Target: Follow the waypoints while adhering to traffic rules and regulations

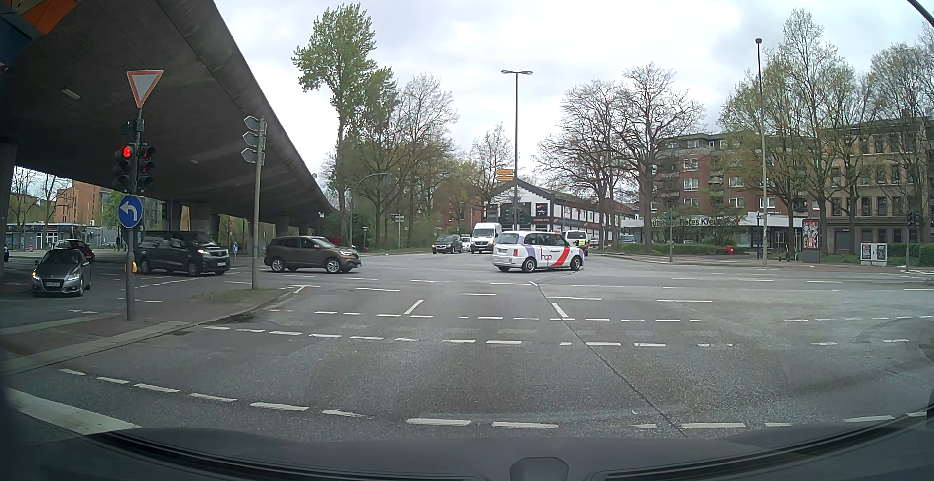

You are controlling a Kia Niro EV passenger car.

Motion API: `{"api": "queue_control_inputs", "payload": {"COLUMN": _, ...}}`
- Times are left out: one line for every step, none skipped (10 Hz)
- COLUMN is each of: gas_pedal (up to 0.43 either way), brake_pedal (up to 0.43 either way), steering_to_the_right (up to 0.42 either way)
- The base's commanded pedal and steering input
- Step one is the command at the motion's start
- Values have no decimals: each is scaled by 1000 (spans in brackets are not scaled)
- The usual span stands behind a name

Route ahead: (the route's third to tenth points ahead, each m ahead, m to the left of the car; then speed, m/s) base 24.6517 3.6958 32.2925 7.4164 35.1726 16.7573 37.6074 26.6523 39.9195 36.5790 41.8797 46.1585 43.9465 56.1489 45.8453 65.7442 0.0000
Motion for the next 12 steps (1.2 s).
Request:
{"api": "queue_control_inputs", "payload": {"gas_pedal": 0, "brake_pedal": 274, "steering_to_the_right": -11}}
{"api": "queue_control_inputs", "payload": {"gas_pedal": 0, "brake_pedal": 274, "steering_to_the_right": -11}}
{"api": "queue_control_inputs", "payload": {"gas_pedal": 0, "brake_pedal": 274, "steering_to_the_right": -11}}
{"api": "queue_control_inputs", "payload": {"gas_pedal": 0, "brake_pedal": 274, "steering_to_the_right": -11}}
{"api": "queue_control_inputs", "payload": {"gas_pedal": 0, "brake_pedal": 274, "steering_to_the_right": -11}}
{"api": "queue_control_inputs", "payload": {"gas_pedal": 0, "brake_pedal": 274, "steering_to_the_right": -11}}
{"api": "queue_control_inputs", "payload": {"gas_pedal": 0, "brake_pedal": 274, "steering_to_the_right": -11}}
{"api": "queue_control_inputs", "payload": {"gas_pedal": 0, "brake_pedal": 274, "steering_to_the_right": -11}}
{"api": "queue_control_inputs", "payload": {"gas_pedal": 0, "brake_pedal": 274, "steering_to_the_right": -11}}
{"api": "queue_control_inputs", "payload": {"gas_pedal": 0, "brake_pedal": 274, "steering_to_the_right": -11}}
{"api": "queue_control_inputs", "payload": {"gas_pedal": 0, "brake_pedal": 274, "steering_to_the_right": -11}}
{"api": "queue_control_inputs", "payload": {"gas_pedal": 0, "brake_pedal": 274, "steering_to_the_right": -11}}
